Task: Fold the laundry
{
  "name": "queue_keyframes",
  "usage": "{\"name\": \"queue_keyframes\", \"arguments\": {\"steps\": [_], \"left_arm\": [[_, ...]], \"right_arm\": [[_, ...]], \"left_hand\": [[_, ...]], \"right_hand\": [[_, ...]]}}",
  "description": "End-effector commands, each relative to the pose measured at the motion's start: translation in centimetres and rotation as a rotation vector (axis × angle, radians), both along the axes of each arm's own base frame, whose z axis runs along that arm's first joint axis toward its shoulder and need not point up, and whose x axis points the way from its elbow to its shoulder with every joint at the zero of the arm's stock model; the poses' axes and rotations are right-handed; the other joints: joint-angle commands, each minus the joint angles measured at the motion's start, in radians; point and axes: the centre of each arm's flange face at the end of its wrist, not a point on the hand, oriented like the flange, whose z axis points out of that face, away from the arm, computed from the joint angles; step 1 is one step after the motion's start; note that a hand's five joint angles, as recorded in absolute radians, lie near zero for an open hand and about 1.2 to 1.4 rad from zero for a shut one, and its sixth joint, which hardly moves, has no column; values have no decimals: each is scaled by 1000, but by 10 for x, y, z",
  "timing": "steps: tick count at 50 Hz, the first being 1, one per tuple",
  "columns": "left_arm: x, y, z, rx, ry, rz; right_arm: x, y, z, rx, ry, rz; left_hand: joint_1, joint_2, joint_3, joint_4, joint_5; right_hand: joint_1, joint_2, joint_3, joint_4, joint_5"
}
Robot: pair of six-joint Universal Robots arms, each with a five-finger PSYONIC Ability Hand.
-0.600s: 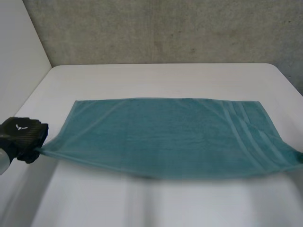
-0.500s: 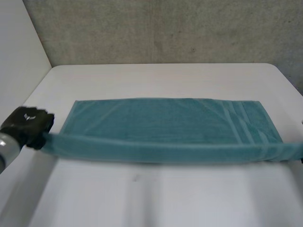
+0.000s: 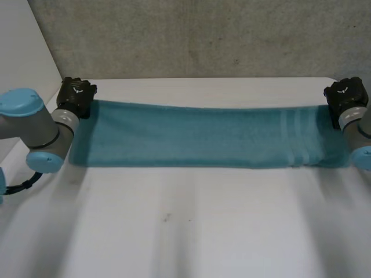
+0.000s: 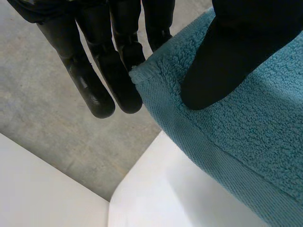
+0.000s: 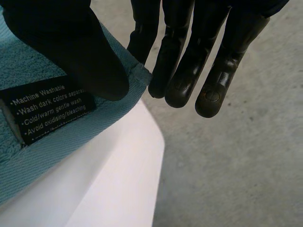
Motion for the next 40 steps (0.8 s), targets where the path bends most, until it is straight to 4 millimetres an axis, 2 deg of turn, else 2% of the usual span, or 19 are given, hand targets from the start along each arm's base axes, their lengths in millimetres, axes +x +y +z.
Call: {"name": "queue_keyframes", "arguments": {"steps": [1,2,3,4,5,6,12,14,15,17,20,22,24,26,27,28,30,34,40], "left_arm": [[-7,-6,-17,-12,2,-14],[-12,-3,-20,-31,1,-33],[-12,-3,-20,-32,1,-34],[-16,-1,-22,-56,-1,-54],[-16,-1,-22,-56,-1,-55],[-19,1,-23,-85,2,-68],[-28,12,-3,-184,17,-92],[-28,16,4,-195,19,-90],[-27,20,11,-199,22,-89],[-26,25,19,-201,24,-89],[-23,41,34,-195,29,-90],[-21,50,39,-183,28,-90],[-18,61,44,-172,28,-89],[-12,84,50,-132,31,-87],[-12,84,50,-131,31,-87],[-10,97,51,-103,40,-88],[-7,109,50,-69,52,-89],[-3,140,36,88,125,-92],[-1,161,23,270,226,-82]], "right_arm": [[16,-12,-15,-36,7,18],[16,-12,-15,-36,7,18],[18,-12,-16,-35,4,18],[18,-12,-16,-35,4,18],[18,-11,-16,-33,-4,10],[19,-9,-18,-25,-3,7],[18,0,-11,-12,-11,-12],[12,10,24,-49,-54,-17],[12,10,24,-50,-54,-17],[11,25,53,-69,-113,-10],[10,33,63,-70,-143,-9],[9,52,80,-56,-186,5],[6,62,83,-25,-199,11],[-2,70,83,14,-210,9],[-13,77,80,64,-223,-4],[-22,83,76,117,-238,-15],[-29,91,71,178,-259,-22],[-36,102,57,297,-319,-28],[-55,104,38,376,-393,-20]], "left_hand": [[245,196,202,201,259],[-2,-51,-45,-46,12],[-5,-53,-47,-49,10],[-641,-690,-684,-685,-627],[-647,-696,-690,-692,-633],[-977,-1026,-1020,-1021,-963],[-976,-1025,-1019,-1020,-962],[-976,-1025,-1019,-1020,-962],[-976,-1025,-1019,-1020,-962],[-976,-1025,-1019,-1020,-962],[-976,-1025,-1019,-1020,-962],[-976,-1025,-1019,-1020,-962],[-976,-1025,-1019,-1020,-962],[-976,-1025,-1019,-1020,-962],[-976,-1025,-1019,-1020,-962],[-976,-1025,-1019,-1020,-962],[-973,-1022,-1016,-1017,-959],[-965,-1013,-1007,-1009,-951],[-962,-1011,-1004,-1006,-948]], "right_hand": [[-604,-808,-815,-822,-797],[-612,-817,-823,-830,-806],[-802,-1006,-1013,-1020,-995],[-802,-1006,-1013,-1020,-995],[-802,-1006,-1013,-1020,-995],[-802,-1006,-1013,-1020,-995],[-802,-1006,-1013,-1020,-995],[-802,-1006,-1013,-1020,-995],[-802,-1006,-1013,-1020,-995],[-802,-1006,-1013,-1020,-995],[-802,-1006,-1013,-1020,-995],[-802,-1006,-1013,-1020,-995],[-802,-1006,-1013,-1020,-995],[-802,-1006,-1013,-1020,-995],[-802,-1006,-1013,-1020,-995],[-802,-1006,-1013,-1020,-995],[-802,-1006,-1013,-1020,-995],[-768,-972,-979,-986,-961],[-554,-759,-766,-773,-748]]}}
